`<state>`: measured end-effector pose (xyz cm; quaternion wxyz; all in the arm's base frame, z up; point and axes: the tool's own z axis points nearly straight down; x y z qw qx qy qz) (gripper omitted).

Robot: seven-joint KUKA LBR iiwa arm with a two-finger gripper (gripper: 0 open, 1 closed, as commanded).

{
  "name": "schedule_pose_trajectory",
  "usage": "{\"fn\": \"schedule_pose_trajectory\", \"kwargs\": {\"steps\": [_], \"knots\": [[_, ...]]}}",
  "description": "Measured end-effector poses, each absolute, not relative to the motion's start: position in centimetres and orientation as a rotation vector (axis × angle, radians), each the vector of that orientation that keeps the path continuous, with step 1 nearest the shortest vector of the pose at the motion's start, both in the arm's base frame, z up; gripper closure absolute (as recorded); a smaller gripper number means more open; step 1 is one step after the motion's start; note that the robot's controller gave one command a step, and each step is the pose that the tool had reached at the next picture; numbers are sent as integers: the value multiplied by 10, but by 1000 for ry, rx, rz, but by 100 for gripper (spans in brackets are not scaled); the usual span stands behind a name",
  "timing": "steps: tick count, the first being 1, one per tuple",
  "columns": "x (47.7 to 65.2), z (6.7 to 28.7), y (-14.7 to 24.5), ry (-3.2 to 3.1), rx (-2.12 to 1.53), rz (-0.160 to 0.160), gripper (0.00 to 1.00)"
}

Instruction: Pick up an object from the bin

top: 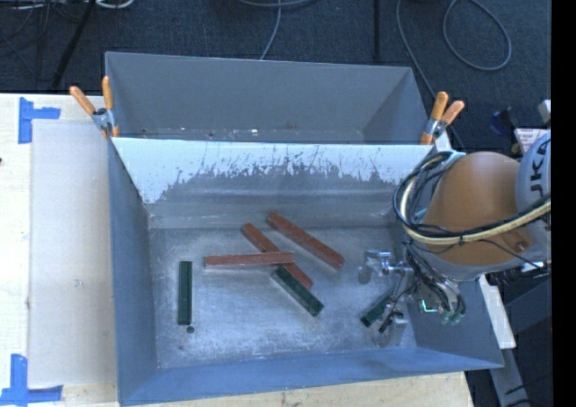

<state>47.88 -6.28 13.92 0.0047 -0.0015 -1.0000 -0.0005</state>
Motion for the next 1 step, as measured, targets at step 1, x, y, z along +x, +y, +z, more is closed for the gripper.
{"fn": "schedule_pose_trajectory", "kwargs": {"steps": [1], "knots": [[516,66,-121,-3133,193,1,0]]}}
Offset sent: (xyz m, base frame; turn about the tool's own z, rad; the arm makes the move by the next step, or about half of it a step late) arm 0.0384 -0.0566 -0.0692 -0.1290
